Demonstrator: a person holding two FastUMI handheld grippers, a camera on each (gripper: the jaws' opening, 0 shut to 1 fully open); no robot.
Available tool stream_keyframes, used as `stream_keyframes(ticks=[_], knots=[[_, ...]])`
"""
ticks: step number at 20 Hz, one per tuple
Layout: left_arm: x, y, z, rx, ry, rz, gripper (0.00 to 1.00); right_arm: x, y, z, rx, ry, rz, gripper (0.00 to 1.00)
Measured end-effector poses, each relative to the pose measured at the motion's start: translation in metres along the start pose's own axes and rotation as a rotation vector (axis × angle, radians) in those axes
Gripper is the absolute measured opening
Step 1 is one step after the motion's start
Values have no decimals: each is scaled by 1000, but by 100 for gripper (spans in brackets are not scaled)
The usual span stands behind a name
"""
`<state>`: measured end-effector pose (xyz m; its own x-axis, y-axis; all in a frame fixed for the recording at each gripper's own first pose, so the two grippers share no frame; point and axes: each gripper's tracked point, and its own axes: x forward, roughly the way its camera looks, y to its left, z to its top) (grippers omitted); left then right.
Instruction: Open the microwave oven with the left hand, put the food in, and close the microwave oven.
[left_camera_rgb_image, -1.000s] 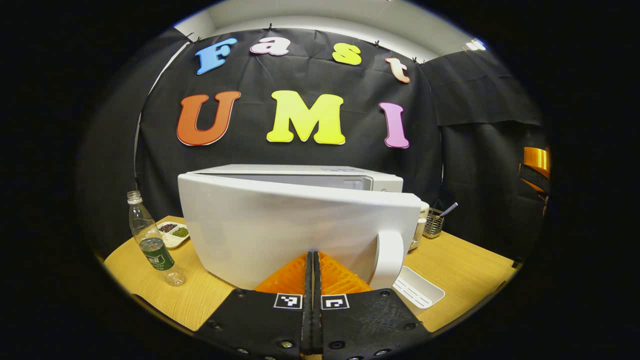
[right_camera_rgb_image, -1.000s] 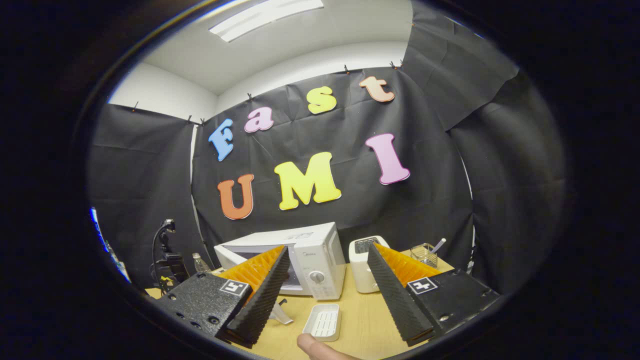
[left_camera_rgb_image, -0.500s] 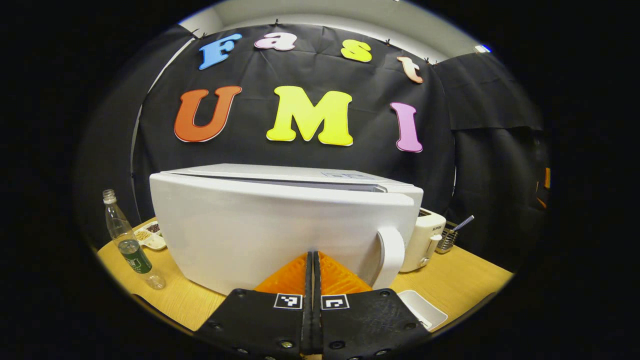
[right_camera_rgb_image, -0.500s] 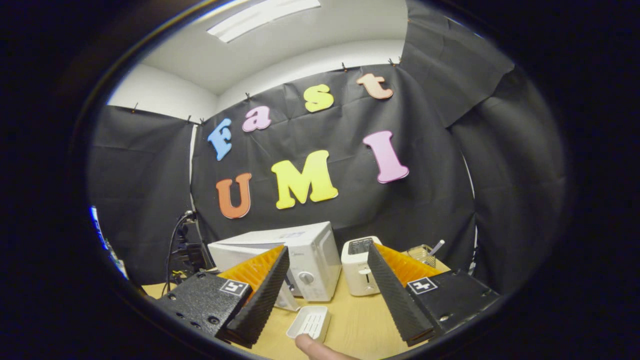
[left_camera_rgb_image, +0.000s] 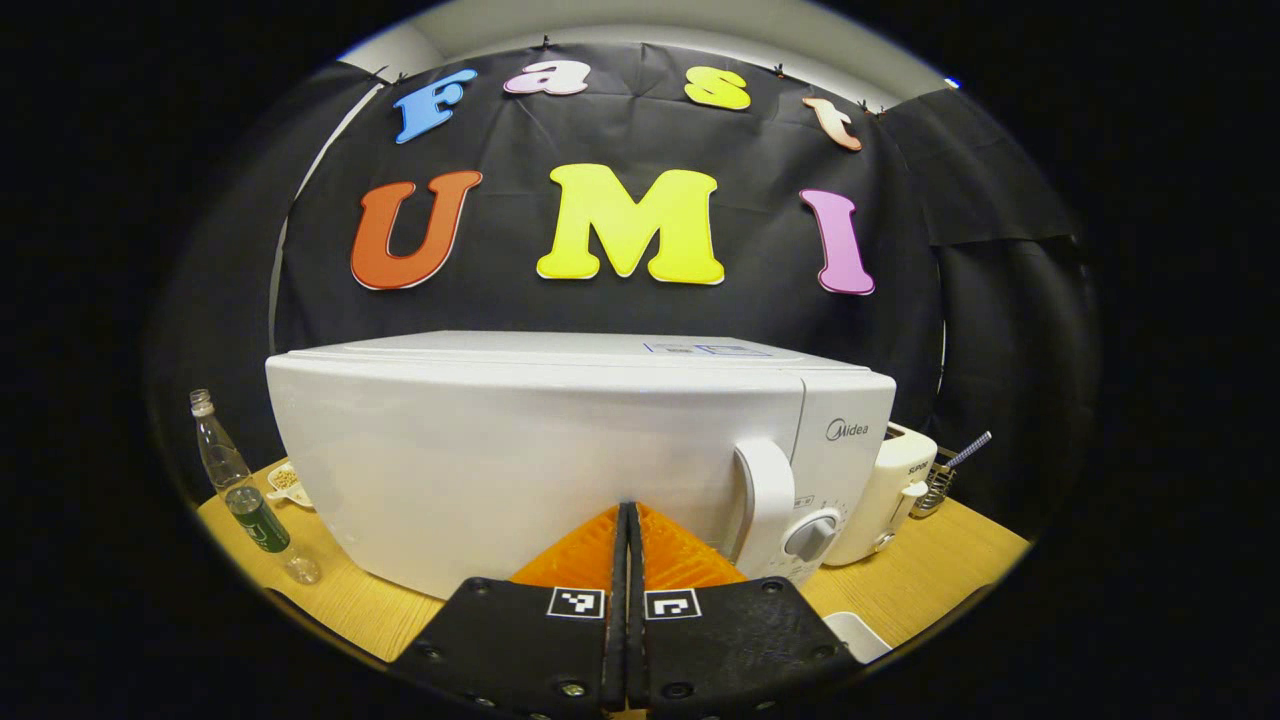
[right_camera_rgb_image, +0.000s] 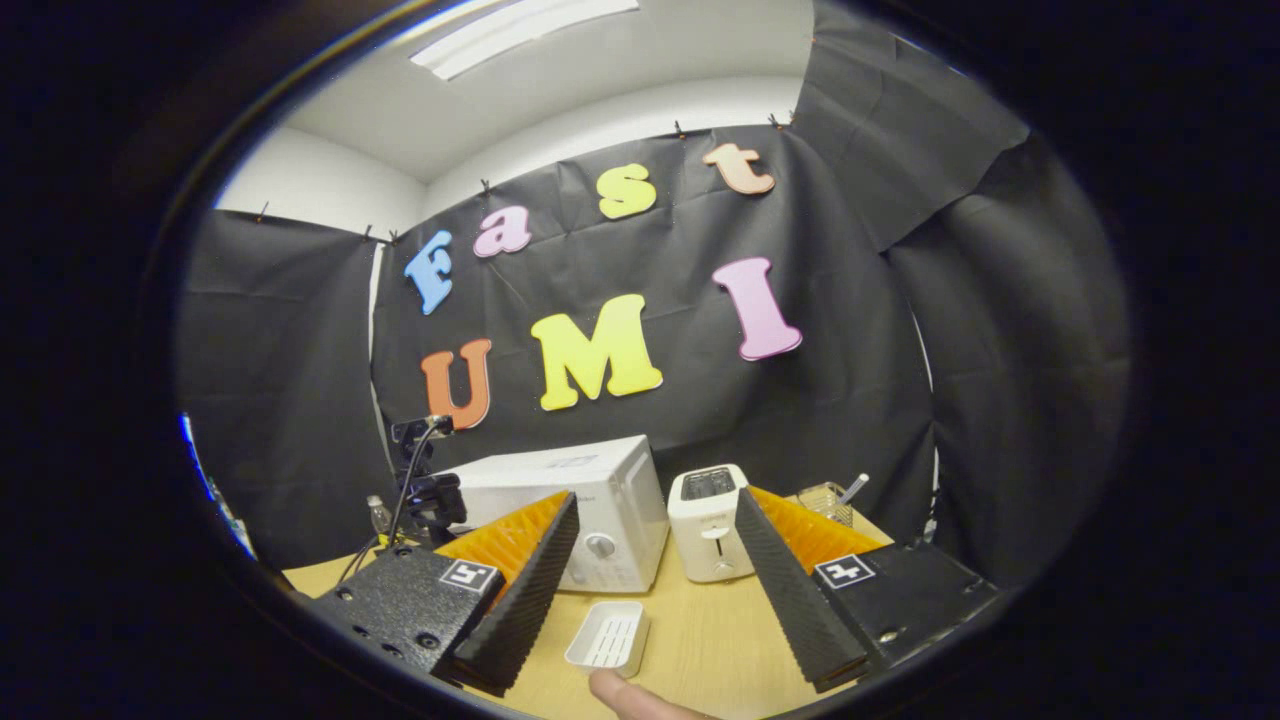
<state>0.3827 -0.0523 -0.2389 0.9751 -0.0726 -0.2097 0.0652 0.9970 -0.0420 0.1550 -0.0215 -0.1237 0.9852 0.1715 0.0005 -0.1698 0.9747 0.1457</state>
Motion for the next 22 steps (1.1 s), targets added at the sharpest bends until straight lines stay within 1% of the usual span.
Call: stream_keyframes(ticks=[3,4,5,6,7,9,10,11,12,13,14,15,18,20,22], knots=[[0,0,-6,-13,31,-3,0,-11,8,3,-28,14,-33,100],[3,1,-9,-22,41,-1,1,-17,9,5,-40,22,-59,100],[-4,0,-20,-32,99,0,0,-22,6,10,-60,16,-99,100],[-13,2,-26,-35,136,6,0,-28,7,16,-74,4,-117,100],[-24,4,-25,-37,140,8,0,-36,11,19,-87,1,-129,100],[-51,1,-11,-49,112,-6,0,-51,20,24,-109,-2,-134,100],[-66,-1,0,-48,96,-9,0,-57,25,26,-115,-1,-134,89],[-82,-3,11,-42,79,-17,0,-62,28,27,-120,0,-137,100],[-99,-5,21,-33,63,-19,0,-67,32,30,-119,-2,-135,100],[-117,-2,33,-22,40,-2,0,-71,36,32,-109,5,-132,89],[-134,0,45,-17,16,7,0,-77,39,33,-101,11,-132,100],[-153,-1,56,-21,-5,4,0,-80,42,35,-93,14,-129,89],[-202,1,77,-19,-30,0,0,-95,49,49,-80,0,-131,89],[-235,5,83,-9,-20,10,0,-105,49,61,-94,-28,-151,89],[-271,5,95,2,-44,11,0,-119,52,71,-113,-51,-171,89]])
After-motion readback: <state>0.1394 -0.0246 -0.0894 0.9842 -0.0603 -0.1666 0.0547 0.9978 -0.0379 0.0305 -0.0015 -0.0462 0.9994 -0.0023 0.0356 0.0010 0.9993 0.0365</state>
